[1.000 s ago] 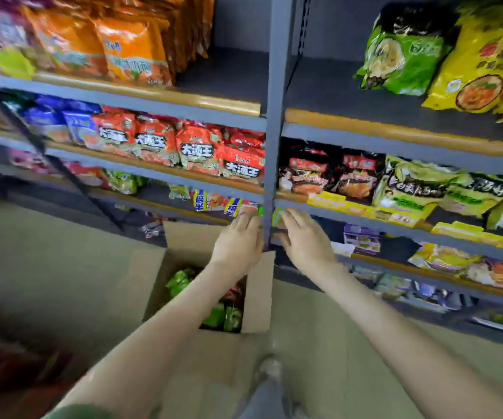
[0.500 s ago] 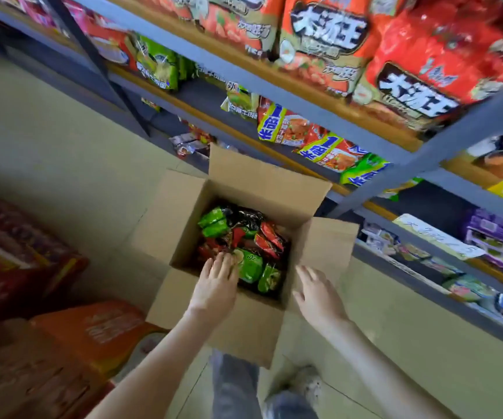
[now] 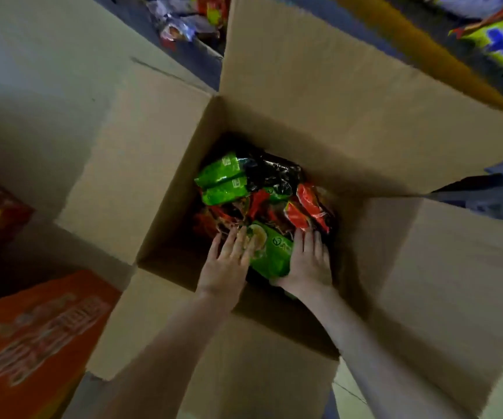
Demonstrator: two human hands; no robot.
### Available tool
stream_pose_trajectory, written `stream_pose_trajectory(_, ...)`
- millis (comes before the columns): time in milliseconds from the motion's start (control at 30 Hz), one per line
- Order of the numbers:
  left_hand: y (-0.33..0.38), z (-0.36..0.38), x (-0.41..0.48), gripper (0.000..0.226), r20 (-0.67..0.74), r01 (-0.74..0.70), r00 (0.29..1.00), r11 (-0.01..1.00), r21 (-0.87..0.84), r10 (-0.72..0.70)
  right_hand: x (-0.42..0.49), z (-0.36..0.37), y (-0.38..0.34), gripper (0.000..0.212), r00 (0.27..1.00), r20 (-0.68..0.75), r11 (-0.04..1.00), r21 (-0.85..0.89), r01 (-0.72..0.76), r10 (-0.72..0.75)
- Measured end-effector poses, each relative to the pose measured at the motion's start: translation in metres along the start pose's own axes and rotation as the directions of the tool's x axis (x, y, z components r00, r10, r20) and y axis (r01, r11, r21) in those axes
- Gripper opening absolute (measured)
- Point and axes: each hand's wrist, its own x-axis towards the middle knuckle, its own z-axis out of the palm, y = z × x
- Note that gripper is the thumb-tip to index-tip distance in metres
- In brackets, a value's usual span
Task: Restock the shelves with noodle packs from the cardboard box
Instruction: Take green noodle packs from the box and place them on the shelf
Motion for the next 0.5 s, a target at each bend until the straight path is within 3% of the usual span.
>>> stream_pose_trajectory(267, 0.013, 0.042, 0.071, 0.101, 0.039, 0.035, 0.999, 0.999, -0.007, -0.035, 0.085, 0.056, -0.028, 0.136, 0.988, 0.136, 0.952, -0.284, 0.111, -0.074)
stream_pose_trajectory(500, 0.02, 0.05, 0.093, 0.104, 0.004, 0.062, 0.998, 0.994, 0.091, -0.062, 0.086, 0.072, -0.027, 0.123, 0.993, -0.027, 0.947, -0.305, 0.105, -0.119)
